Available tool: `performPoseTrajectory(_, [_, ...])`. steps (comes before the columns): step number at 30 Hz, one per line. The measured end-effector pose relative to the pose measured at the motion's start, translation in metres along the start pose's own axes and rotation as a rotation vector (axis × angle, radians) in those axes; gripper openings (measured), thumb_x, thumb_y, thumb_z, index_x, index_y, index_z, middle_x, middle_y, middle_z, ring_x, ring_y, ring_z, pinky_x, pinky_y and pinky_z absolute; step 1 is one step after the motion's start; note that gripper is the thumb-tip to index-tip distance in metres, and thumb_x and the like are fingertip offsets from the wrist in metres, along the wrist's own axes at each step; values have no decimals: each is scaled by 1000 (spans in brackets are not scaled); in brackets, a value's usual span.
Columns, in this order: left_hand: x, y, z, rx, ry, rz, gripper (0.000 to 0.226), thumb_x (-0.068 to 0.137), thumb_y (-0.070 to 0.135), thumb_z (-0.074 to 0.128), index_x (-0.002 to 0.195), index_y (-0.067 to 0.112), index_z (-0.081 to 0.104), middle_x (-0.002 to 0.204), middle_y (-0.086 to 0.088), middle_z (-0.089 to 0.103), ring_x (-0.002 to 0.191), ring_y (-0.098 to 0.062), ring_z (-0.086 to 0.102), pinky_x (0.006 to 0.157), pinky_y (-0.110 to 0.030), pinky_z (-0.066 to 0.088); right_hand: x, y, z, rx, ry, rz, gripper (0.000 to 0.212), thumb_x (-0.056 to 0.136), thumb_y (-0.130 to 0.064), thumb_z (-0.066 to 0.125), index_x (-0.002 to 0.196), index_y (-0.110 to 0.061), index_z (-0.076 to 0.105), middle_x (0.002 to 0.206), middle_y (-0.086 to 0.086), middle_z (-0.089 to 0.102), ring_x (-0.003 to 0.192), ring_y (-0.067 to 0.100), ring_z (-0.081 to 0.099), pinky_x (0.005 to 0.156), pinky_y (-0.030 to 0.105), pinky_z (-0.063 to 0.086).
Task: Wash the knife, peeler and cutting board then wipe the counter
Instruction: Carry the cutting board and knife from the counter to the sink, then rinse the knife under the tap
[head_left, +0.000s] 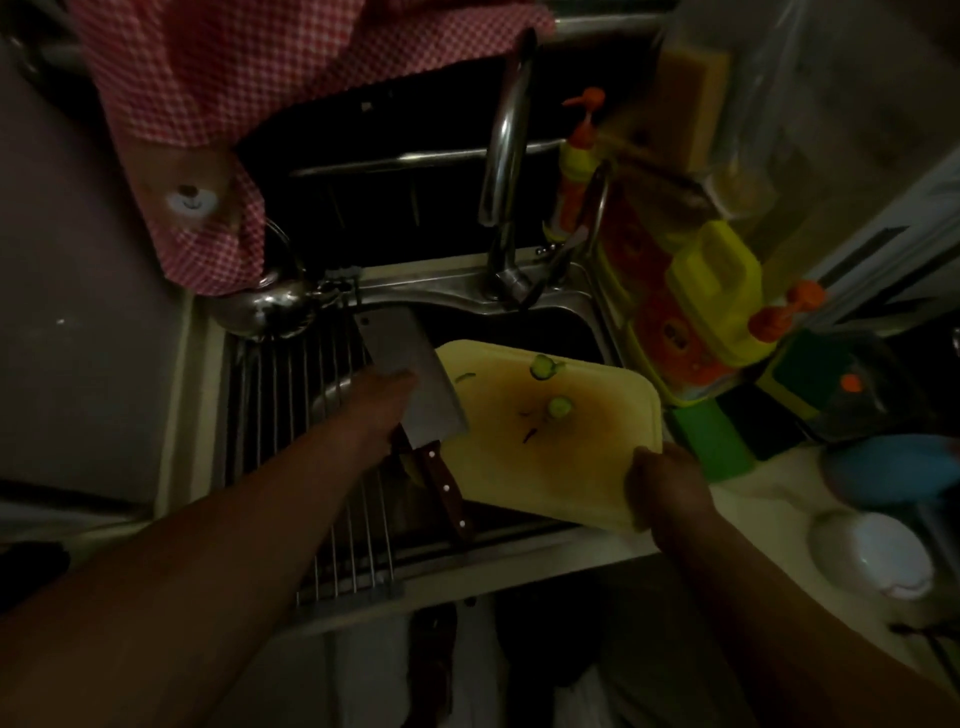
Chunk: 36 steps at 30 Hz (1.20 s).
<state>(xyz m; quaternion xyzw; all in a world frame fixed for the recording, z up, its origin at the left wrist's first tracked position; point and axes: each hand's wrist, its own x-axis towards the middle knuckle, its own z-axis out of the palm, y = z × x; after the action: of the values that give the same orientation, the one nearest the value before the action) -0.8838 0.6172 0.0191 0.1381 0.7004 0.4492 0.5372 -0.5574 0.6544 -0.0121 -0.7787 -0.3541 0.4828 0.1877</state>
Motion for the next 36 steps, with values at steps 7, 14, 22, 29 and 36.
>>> performPoseTrajectory(7, [24,12,-27,7,130,8,59,78,45,64,130,18,66,118,-13,73,104,-32,72,96,-51,58,4,-10,43,-53,166,-67,51,97,-26,52,137,6,51,122,28,63,103,44,62,86,46,52])
performPoseTrajectory(14, [29,-16,-35,-118,141,11,54,78,44,76,125,20,67,114,-9,75,104,-29,73,92,-46,61,32,-24,95,-279,80,-96,43,106,-14,47,145,3,41,136,29,56,122,47,56,88,43,43])
performPoseTrajectory(22, [26,-47,-14,-164,81,-49,25,104,21,58,127,12,63,104,-5,72,91,-20,71,75,-32,58,80,-10,109,-491,-72,10,44,101,-16,60,140,3,53,139,24,59,128,39,57,93,39,47])
performPoseTrajectory(29, [21,-53,29,-254,46,-66,31,103,18,61,131,6,61,112,-14,72,87,-22,73,54,-25,58,37,-17,85,-319,-199,-197,50,102,-47,56,134,-9,60,131,20,65,119,37,63,88,36,48])
performPoseTrajectory(36, [24,-59,69,-460,82,-136,42,96,35,70,130,12,64,121,-15,74,101,-31,75,71,-38,63,-57,-24,64,-467,-588,-422,37,96,-53,66,127,-33,62,105,-15,66,97,7,65,81,21,51])
